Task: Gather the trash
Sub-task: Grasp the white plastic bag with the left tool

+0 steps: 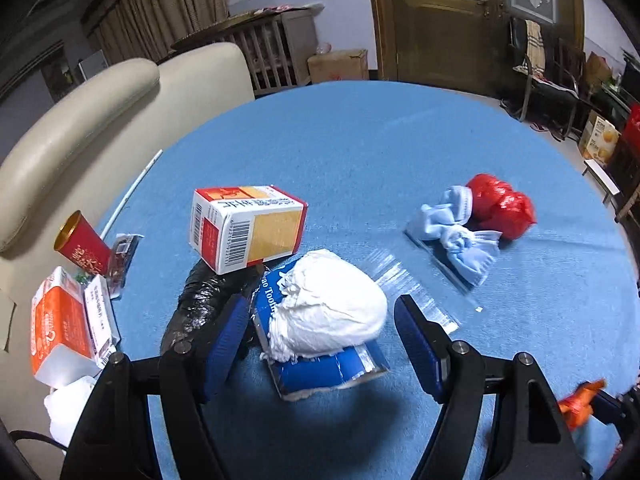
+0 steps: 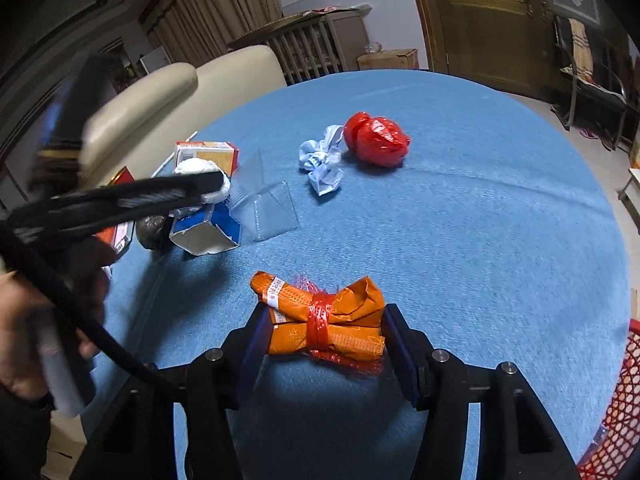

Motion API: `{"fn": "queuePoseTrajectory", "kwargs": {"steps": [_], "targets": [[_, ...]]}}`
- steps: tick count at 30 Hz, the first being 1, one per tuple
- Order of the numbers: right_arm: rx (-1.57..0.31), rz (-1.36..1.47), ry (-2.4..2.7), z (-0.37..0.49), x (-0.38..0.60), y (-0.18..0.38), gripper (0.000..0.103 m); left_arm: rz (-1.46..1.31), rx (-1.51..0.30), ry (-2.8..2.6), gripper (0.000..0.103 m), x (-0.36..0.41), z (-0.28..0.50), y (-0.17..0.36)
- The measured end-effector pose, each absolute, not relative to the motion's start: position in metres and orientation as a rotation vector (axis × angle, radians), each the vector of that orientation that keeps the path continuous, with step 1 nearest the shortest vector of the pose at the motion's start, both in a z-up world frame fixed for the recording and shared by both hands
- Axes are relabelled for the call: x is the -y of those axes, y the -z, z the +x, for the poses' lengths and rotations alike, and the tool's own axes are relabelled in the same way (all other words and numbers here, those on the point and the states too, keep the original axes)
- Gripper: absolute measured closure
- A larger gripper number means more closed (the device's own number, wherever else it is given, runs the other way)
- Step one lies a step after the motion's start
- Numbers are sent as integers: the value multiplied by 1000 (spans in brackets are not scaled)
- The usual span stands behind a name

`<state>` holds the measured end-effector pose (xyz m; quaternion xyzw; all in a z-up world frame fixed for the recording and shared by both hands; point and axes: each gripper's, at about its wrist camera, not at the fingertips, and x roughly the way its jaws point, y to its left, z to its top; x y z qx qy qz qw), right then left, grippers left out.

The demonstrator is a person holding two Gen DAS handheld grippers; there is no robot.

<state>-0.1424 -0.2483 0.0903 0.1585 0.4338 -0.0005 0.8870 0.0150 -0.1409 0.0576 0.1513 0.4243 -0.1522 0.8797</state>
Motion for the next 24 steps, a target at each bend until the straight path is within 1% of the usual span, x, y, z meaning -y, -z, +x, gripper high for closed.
{"fn": "queuePoseTrajectory", "kwargs": {"steps": [1, 2, 3, 5, 11, 14, 16, 21, 24], "targets": [[-899, 333, 2, -145, 250, -91, 44, 306, -895, 331, 30, 140, 17, -56], [-897, 338, 4, -147, 252, -92, 44, 289, -905, 355, 55, 138, 18, -55], [-898, 342, 6, -148, 253, -92, 44, 263, -939, 383, 63, 135, 21, -53], [-894, 347, 10, -151, 255, -93, 44, 208, -942, 409, 63, 127, 20, -58], [-874, 353, 26, -160, 257, -99, 44, 94, -826, 429, 63, 86, -21, -97], [-864, 348, 30, -166, 252, -105, 44, 63, -803, 423, 63, 68, -43, -104], [-859, 344, 31, -170, 249, -109, 44, 46, -805, 412, 63, 56, -58, -101], [-853, 335, 33, -184, 236, -114, 44, 70, -842, 369, 63, 34, -99, -73], [-864, 343, 28, -190, 229, -112, 44, 63, -880, 343, 63, 27, -107, -60]]}}
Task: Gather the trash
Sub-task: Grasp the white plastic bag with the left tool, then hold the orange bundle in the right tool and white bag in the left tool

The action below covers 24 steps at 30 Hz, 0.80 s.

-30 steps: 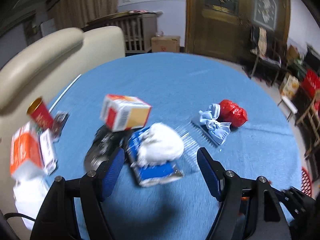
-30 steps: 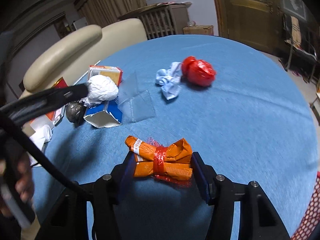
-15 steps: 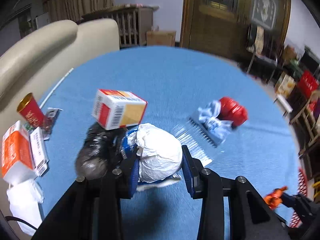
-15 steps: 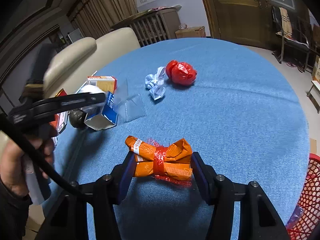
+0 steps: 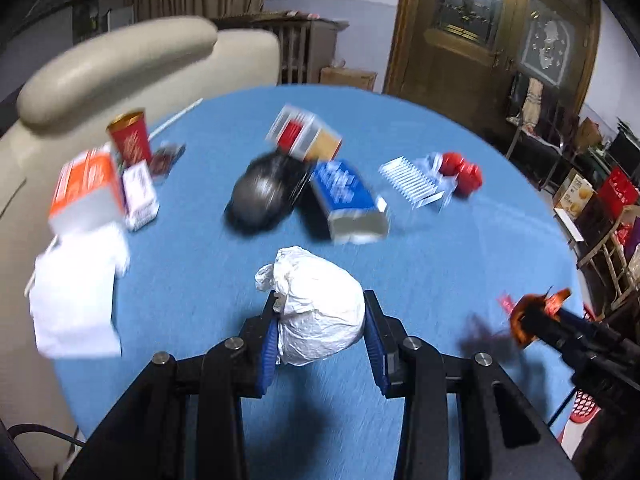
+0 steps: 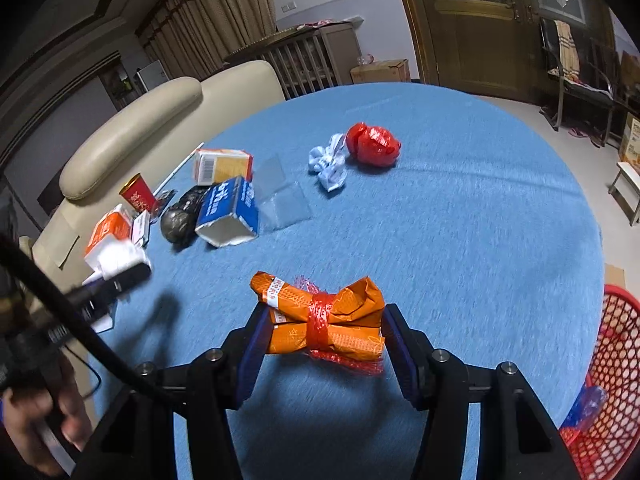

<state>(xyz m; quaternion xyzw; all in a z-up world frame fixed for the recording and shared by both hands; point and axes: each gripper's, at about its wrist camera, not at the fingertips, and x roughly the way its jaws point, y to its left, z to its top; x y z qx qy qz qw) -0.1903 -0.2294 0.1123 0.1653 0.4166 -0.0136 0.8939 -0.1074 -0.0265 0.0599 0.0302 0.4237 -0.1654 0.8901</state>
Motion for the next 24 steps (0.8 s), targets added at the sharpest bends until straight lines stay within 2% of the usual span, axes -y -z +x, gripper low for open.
{"fn": "queuePoseTrajectory", "kwargs": {"steps": [24], "targets": [[-855, 346, -14, -222, 211, -120, 44, 93, -905, 239, 63, 21, -128, -62]]}}
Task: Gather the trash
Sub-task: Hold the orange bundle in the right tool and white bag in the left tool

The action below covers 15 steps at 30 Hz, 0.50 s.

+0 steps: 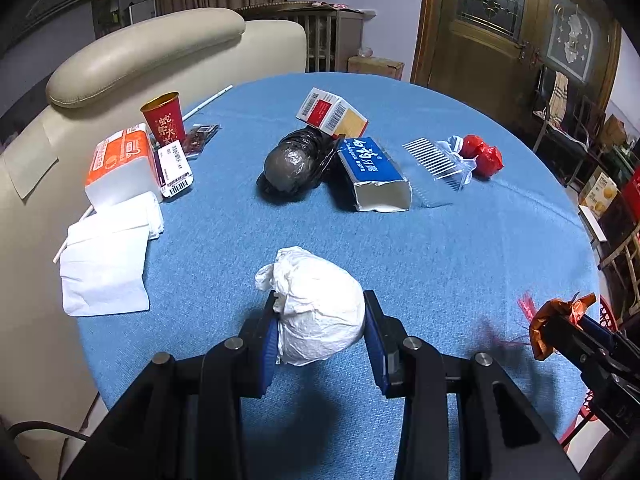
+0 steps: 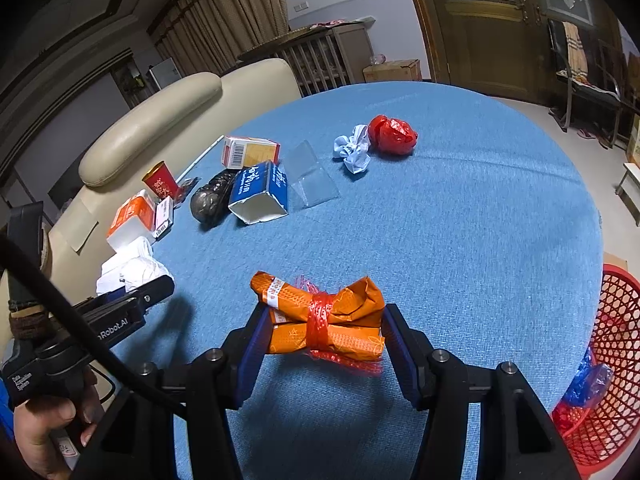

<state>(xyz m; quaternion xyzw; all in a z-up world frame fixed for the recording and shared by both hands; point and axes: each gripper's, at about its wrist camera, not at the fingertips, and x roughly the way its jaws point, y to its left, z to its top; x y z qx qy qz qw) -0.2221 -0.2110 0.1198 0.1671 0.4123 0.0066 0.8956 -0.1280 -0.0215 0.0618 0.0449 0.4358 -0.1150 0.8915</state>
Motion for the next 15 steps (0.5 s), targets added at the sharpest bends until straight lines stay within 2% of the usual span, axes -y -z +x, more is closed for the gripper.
{"fn": "queuePoseTrajectory", "kwargs": {"steps": [15], "targets": [[-844, 372, -18, -224, 217, -120, 44, 119, -896, 221, 63, 28, -128, -69]]}}
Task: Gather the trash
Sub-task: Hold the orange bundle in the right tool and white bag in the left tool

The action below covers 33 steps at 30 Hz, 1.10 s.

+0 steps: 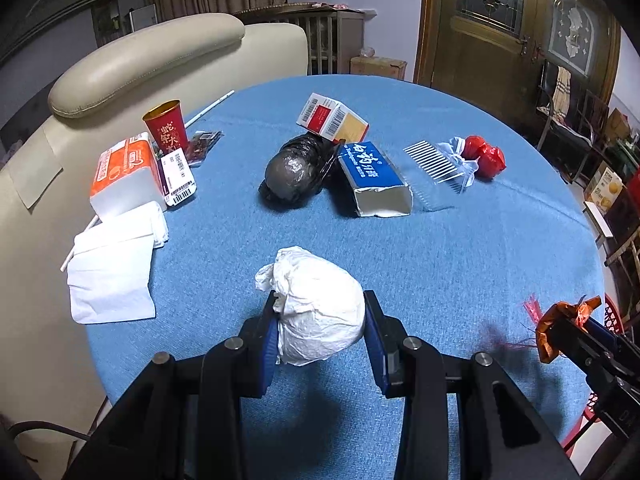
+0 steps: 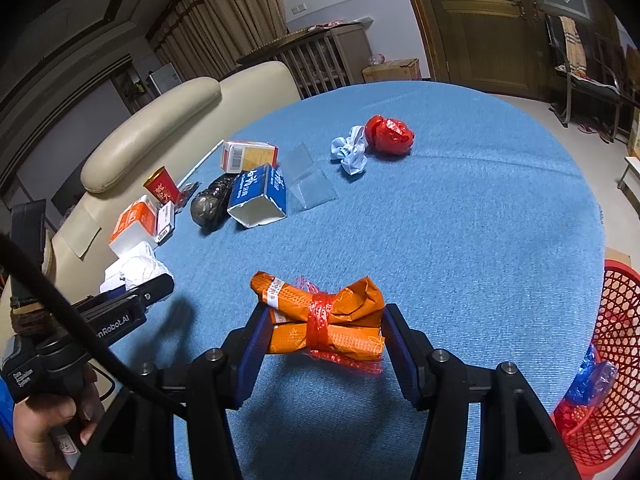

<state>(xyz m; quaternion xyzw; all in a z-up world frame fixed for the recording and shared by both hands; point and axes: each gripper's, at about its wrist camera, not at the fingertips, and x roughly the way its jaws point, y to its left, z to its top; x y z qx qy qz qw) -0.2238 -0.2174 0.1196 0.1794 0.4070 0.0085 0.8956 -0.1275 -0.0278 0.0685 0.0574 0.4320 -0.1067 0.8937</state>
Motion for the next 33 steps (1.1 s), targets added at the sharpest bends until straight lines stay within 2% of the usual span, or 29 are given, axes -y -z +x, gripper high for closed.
{"fn": "queuePoseTrajectory", "kwargs": {"steps": [19, 33], "targets": [[-804, 404, 32, -244, 241, -128, 44, 117, -847, 233, 63, 44, -137, -85], [-767, 462, 109, -266, 278, -130, 44, 164, -832, 301, 63, 84, -147, -90]]}}
